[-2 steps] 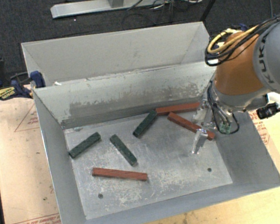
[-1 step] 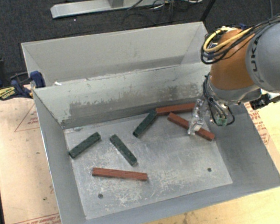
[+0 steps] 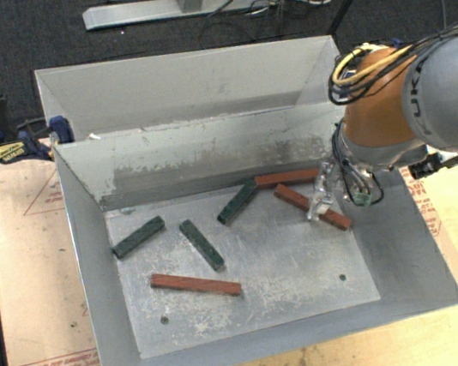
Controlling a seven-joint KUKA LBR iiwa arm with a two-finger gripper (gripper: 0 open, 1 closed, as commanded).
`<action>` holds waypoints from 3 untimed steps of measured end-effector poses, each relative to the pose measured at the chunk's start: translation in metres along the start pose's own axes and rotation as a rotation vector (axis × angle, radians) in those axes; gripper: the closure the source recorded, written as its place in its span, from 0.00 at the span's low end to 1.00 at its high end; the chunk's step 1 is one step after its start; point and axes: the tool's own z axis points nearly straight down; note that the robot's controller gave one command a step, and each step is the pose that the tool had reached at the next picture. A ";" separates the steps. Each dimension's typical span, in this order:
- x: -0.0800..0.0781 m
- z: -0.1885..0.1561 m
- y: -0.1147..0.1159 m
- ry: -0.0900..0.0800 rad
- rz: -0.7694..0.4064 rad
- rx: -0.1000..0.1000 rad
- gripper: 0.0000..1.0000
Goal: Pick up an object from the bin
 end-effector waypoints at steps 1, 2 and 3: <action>0.005 -0.035 -0.003 0.026 -0.015 0.004 1.00; -0.007 -0.067 -0.009 0.025 -0.045 0.004 0.00; -0.007 -0.067 -0.009 0.025 -0.046 0.004 0.00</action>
Offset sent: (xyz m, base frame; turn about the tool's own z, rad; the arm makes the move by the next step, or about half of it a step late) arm 0.0005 -0.0110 0.0669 -0.0459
